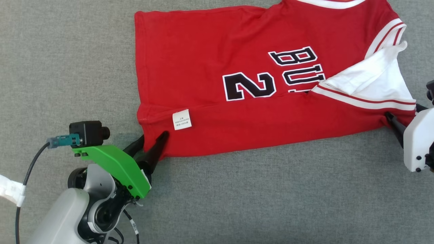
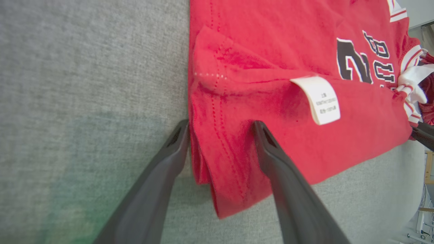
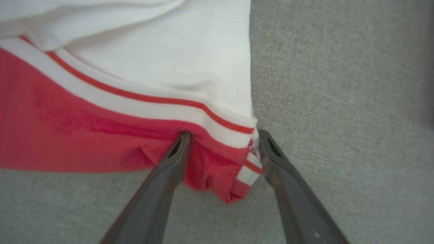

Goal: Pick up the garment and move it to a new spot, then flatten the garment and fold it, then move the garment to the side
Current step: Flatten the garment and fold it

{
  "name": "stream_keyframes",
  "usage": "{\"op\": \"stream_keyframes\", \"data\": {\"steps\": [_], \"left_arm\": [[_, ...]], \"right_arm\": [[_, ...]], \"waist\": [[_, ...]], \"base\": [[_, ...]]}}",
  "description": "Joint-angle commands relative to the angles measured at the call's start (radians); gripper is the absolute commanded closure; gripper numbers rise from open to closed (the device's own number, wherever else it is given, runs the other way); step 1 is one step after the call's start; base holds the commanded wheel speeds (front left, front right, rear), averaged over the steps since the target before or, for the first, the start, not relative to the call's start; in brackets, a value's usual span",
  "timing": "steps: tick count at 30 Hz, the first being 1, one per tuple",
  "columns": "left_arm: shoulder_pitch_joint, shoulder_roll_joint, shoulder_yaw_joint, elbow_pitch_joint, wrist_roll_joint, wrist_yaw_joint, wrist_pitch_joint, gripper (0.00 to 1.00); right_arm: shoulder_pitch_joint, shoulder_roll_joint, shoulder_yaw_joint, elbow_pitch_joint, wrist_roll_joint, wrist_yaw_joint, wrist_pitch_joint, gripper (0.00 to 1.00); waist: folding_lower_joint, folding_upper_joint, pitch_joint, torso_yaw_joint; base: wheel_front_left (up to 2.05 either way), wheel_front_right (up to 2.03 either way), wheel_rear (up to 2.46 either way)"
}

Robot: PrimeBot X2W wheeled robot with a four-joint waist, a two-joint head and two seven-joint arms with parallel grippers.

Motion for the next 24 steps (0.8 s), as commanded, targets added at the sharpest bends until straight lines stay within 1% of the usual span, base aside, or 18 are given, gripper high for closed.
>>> {"op": "stream_keyframes", "data": {"steps": [1, 2, 4, 7, 10, 13, 15, 17, 20, 22, 23, 24], "left_arm": [[0.033, -0.011, -0.047, 0.052, -0.015, -0.009, 0.043, 1.00], [0.043, -0.004, -0.060, 0.057, -0.018, -0.021, 0.057, 1.00], [0.063, 0.007, -0.061, 0.056, -0.029, -0.041, 0.064, 1.00], [0.087, 0.055, -0.039, 0.037, -0.048, -0.057, 0.082, 1.00], [0.112, 0.105, -0.011, -0.007, -0.072, -0.055, 0.097, 1.00], [0.149, 0.157, 0.008, -0.078, -0.092, -0.053, 0.123, 1.00], [0.177, 0.190, 0.018, -0.120, -0.096, -0.043, 0.136, 1.00], [0.209, 0.211, 0.026, -0.151, -0.104, -0.028, 0.142, 1.00], [0.245, 0.232, 0.021, -0.175, -0.094, -0.001, 0.149, 1.00], [0.254, 0.229, 0.016, -0.177, -0.081, 0.011, 0.143, 1.00], [0.256, 0.225, 0.015, -0.174, -0.075, 0.021, 0.138, 0.67], [0.256, 0.220, 0.016, -0.169, -0.067, 0.031, 0.130, 0.34]], "right_arm": [[0.009, 0.025, 0.031, 0.027, 0.027, 0.002, 0.006, 0.64], [0.013, 0.038, 0.034, 0.035, 0.054, 0.003, 0.008, 1.00], [0.021, 0.042, 0.030, 0.042, 0.092, 0.004, 0.012, 1.00], [0.036, 0.028, -0.010, 0.036, 0.133, 0.000, 0.016, 1.00], [0.056, 0.014, -0.049, 0.008, 0.178, 0.000, 0.030, 1.00], [0.105, -0.008, -0.091, -0.032, 0.221, 0.000, 0.066, 1.00], [0.158, -0.021, -0.111, -0.064, 0.255, 0.000, 0.099, 1.00], [0.202, -0.032, -0.117, -0.093, 0.274, 0.000, 0.123, 1.00], [0.254, -0.033, -0.088, -0.118, 0.291, 0.000, 0.148, 1.00], [0.265, -0.032, -0.058, -0.126, 0.279, 0.000, 0.147, 1.00], [0.266, -0.045, -0.041, -0.128, 0.254, 0.000, 0.131, 1.00], [0.265, -0.050, -0.028, -0.122, 0.234, 0.000, 0.114, 0.95]], "waist": [[0.0000, -0.0001, -0.002, 0.001], [0.0000, -0.0001, -0.011, -0.002], [0.0000, -0.0001, -0.035, -0.008], [0.0000, -0.0001, -0.084, -0.018], [0.0000, -0.0001, -0.136, -0.028], [0.0000, -0.0001, -0.173, -0.038], [0.0000, -0.0001, -0.185, -0.042], [0.0000, -0.0001, -0.181, -0.050], [0.0000, -0.0001, -0.154, -0.062], [0.0000, -0.0001, -0.135, -0.067], [0.0000, -0.0001, -0.127, -0.069], [0.0000, -0.0001, -0.124, -0.070]], "base": [[0.00, 0.00, 0.00], [0.00, 0.00, 0.00], [0.00, 0.00, 0.00], [0.00, 0.00, 0.00], [0.00, 0.00, 0.00], [0.00, 0.00, 0.00], [0.00, 0.00, 0.00], [0.00, 0.00, 0.00], [0.00, 0.00, 0.00], [0.00, 0.00, 0.00], [0.00, 0.00, 0.00], [0.00, 0.00, 0.00]]}}
